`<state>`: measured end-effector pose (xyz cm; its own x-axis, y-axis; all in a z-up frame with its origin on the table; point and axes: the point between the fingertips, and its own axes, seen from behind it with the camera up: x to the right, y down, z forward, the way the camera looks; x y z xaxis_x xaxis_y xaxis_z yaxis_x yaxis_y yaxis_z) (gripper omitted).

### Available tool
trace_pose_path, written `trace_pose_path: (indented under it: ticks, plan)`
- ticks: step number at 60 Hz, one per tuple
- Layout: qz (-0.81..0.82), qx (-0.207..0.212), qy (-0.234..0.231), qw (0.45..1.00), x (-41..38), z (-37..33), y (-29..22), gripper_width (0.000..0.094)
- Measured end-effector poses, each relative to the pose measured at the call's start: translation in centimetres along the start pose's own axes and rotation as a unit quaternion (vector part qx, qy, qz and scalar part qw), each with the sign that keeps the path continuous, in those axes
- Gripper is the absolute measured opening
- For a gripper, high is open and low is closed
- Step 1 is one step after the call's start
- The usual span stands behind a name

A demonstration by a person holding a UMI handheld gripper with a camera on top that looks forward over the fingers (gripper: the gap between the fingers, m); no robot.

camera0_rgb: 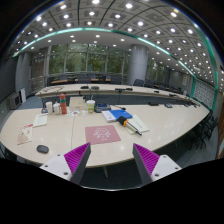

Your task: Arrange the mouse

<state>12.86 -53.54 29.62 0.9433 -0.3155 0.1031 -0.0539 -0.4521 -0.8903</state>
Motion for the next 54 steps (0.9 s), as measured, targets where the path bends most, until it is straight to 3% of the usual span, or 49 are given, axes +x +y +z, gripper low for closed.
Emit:
trace_pose_path:
  ticks: [11,23,37,46,54]
  plan:
    - [-0.007,-0.024,-0.008,1.0,-2.1,1.4,2.9,0.0855]
    - [-0.024,-0.071,-0.03,0.997,-7.5,4.5,10.3,0.0857]
    - [-0.021,-0.094,-0.121,0.988,-22.4,8.0,17.0,0.0857]
    - [-0.028,-0.081,-0.167,0.982,-33.0,11.2,18.3,0.0855]
    - [-0.041,-0.084,-0.181,0.979,-40.5,14.3,19.3,0.0854]
